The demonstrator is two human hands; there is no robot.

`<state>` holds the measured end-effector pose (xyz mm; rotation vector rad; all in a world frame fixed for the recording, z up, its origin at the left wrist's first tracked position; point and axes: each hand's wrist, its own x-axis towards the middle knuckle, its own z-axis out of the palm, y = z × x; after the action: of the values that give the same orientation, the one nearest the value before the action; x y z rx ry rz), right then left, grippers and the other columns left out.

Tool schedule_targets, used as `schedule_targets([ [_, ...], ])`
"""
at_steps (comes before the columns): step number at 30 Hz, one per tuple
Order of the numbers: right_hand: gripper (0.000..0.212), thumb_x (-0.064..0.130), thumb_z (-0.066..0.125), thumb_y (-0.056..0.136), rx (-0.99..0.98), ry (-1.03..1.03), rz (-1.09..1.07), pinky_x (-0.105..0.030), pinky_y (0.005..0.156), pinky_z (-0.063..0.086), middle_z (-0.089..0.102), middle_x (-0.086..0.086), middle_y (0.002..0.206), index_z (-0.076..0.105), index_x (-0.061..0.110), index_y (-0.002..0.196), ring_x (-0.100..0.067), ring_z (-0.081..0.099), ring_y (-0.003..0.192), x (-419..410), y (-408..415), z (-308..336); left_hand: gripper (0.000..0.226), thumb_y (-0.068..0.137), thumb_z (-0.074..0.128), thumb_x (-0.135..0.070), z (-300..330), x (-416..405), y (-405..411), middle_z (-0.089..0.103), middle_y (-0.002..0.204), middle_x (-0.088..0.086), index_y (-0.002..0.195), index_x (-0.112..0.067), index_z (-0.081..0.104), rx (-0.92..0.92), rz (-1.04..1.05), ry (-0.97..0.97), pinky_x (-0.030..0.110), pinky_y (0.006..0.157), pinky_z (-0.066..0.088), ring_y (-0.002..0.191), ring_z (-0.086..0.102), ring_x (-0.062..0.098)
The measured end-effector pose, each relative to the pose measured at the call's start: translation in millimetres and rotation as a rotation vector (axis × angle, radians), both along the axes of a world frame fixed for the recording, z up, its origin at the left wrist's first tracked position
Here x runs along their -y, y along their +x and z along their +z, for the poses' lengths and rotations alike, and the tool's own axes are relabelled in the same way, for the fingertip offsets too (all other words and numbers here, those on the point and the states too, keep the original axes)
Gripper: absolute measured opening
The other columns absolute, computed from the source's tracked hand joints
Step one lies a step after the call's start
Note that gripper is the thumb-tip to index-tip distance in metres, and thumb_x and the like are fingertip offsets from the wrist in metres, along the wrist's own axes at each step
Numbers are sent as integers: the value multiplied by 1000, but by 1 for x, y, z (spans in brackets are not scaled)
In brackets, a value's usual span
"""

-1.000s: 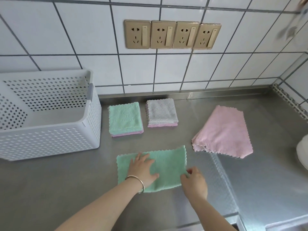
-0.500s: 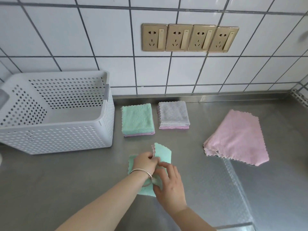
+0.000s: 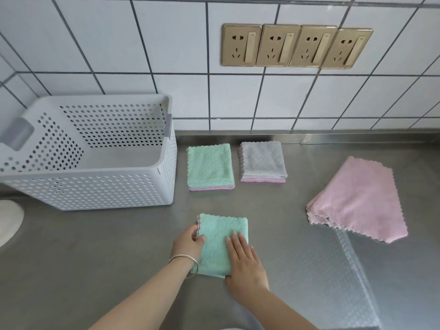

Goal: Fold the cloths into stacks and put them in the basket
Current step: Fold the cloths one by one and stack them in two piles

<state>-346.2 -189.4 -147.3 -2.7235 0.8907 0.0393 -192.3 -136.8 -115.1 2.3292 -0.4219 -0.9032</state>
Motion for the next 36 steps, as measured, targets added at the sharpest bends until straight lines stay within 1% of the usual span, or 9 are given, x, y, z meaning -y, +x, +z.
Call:
schedule_targets([
  [3,84,53,52,53,-39,-14,-1,-34,90,54,57,-1,132,44,16,127,-20,37,130,-1,1,-1,27,87,56,-20,-4,0,2,68,105,5,114,-17,60,0,19,19,22,73,35,89,58,21],
  [8,86,66,48,60,-63,-6,33,-40,109,9,38,-7,143,44,21,133,-21,-8,145,-5,4,-7,27,87,56,-20,-10,-1,1,68,109,6,114,-18,57,40,43,44,28,81,43,99,62,26],
  [13,91,74,45,59,-111,31,66,-51,107,6,29,-15,149,42,23,135,-28,3,145,-5,5,-15,28,89,51,-35,-11,-2,-3,56,118,5,114,-22,50,205,-56,188,34,84,44,106,57,29],
  [17,68,64,44,68,25,5,-9,-38,107,22,54,-7,132,50,25,123,-24,39,125,-3,7,-8,34,81,58,-46,-11,-6,-3,49,116,5,104,-21,54,339,-69,254,36,87,45,110,50,26],
  [20,53,37,50,66,187,133,-264,-33,78,55,59,-3,110,49,20,116,-20,55,95,3,10,6,43,72,62,-57,-13,-6,-6,44,115,3,98,-24,58,354,-53,294,33,86,44,112,44,25],
  [23,55,10,50,75,236,408,-600,-33,89,48,48,-4,116,40,14,130,-23,51,101,11,14,19,48,70,61,-61,-16,-5,-11,43,120,3,102,-25,61,291,-43,365,32,88,42,116,40,25],
  [25,58,9,46,81,172,612,-713,-30,81,46,50,-1,118,30,17,136,-20,53,101,15,14,24,45,72,60,-60,-17,-4,-12,47,120,3,101,-25,62,305,-59,382,32,88,42,114,42,25],
  [31,51,9,47,86,385,729,-781,-24,66,43,54,3,99,35,20,134,-14,55,81,44,11,44,26,80,64,-37,12,27,-13,60,86,5,87,-18,48,82,78,14,31,69,42,85,58,30],
  [36,42,10,51,90,602,640,-780,-11,59,39,51,6,97,41,20,129,-10,52,80,111,17,73,30,84,61,-25,54,93,-4,62,81,-5,108,-20,44,60,136,-328,28,68,39,84,61,29],
])
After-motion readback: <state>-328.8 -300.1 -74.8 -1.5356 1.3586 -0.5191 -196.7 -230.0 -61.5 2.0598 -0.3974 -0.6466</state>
